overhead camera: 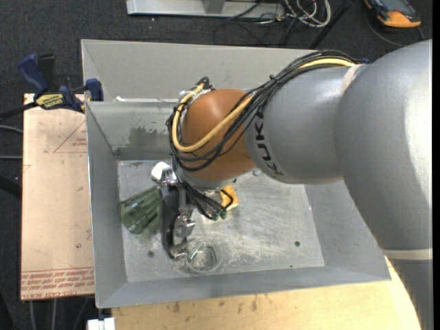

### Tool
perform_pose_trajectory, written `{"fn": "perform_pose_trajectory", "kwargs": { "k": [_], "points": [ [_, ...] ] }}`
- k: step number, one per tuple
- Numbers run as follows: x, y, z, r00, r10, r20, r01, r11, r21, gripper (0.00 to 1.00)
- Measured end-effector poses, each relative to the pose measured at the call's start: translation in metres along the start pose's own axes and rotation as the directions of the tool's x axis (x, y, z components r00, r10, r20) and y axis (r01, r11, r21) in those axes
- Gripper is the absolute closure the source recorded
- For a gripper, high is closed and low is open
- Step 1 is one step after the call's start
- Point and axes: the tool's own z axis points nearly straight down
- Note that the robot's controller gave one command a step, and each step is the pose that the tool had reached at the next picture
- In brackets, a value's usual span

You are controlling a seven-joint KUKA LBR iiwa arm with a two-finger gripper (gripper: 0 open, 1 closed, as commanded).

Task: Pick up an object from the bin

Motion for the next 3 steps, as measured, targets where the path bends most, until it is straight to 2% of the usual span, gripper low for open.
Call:
{"fn": "perform_pose_trajectory", "kwargs": {
  "k": [3],
  "points": [
    [0.0000,0.0000,0.0000,1.000,0.000,0.000,0.000,1.000,0.000,1.00]
  ]
}}
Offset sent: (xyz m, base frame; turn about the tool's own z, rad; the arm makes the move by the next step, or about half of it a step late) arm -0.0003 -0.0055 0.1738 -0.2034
